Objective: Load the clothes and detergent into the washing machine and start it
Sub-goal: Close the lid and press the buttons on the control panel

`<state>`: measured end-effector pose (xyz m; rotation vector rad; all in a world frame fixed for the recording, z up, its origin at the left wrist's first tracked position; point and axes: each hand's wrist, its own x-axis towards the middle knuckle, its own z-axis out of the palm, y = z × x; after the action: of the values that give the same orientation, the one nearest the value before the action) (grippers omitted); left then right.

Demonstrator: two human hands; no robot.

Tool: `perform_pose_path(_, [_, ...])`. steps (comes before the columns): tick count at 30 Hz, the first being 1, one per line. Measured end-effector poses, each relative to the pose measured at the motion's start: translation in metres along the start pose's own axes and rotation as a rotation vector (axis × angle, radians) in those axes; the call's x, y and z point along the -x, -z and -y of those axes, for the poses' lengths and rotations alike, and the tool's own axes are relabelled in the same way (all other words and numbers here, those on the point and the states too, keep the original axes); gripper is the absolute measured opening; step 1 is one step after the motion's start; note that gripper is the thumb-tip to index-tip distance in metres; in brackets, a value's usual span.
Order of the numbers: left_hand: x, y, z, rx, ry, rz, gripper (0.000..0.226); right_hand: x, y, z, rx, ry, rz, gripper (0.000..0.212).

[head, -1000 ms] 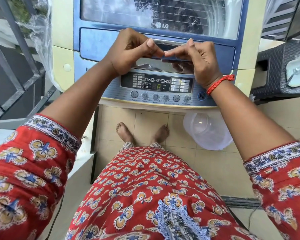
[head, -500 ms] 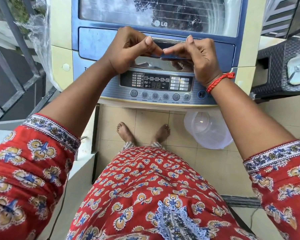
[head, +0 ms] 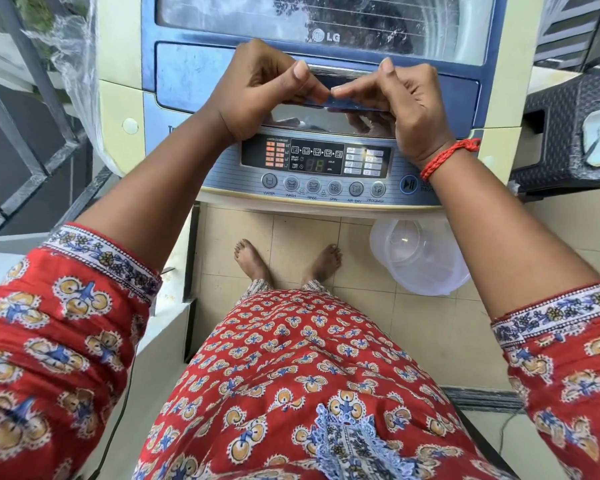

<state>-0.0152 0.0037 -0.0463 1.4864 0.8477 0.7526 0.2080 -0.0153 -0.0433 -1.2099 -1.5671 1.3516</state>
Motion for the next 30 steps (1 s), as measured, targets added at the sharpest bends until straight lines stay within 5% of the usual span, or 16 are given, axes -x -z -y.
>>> perform_pose_path(30, [0.0011,-0.0016,-0.0021,-0.055,0.004,-0.009,0.073,-0.0023,-0.0001,-0.0074,-0.049,0.010,0.000,0.045])
